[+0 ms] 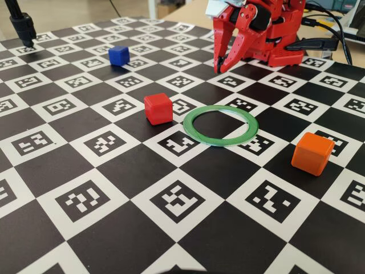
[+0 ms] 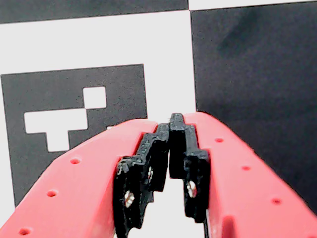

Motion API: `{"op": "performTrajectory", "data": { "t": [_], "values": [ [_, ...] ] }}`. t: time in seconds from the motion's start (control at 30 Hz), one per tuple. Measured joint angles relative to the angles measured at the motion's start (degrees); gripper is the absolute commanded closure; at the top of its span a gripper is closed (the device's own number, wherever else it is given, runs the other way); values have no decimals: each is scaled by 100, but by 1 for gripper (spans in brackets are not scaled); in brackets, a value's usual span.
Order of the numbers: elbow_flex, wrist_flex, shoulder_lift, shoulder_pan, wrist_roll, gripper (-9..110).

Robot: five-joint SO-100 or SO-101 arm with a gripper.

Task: Grab the red cube then put it in the green circle then put the blue cube on top and finally the orange cube on top

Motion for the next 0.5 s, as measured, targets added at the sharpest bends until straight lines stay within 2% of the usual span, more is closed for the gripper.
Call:
{"op": "performTrajectory", "data": {
  "t": [0.37,0.5],
  "values": [
    [0,0,0,-334,-35,106],
    [-9,-18,0,-378,422,106]
  ]
}}
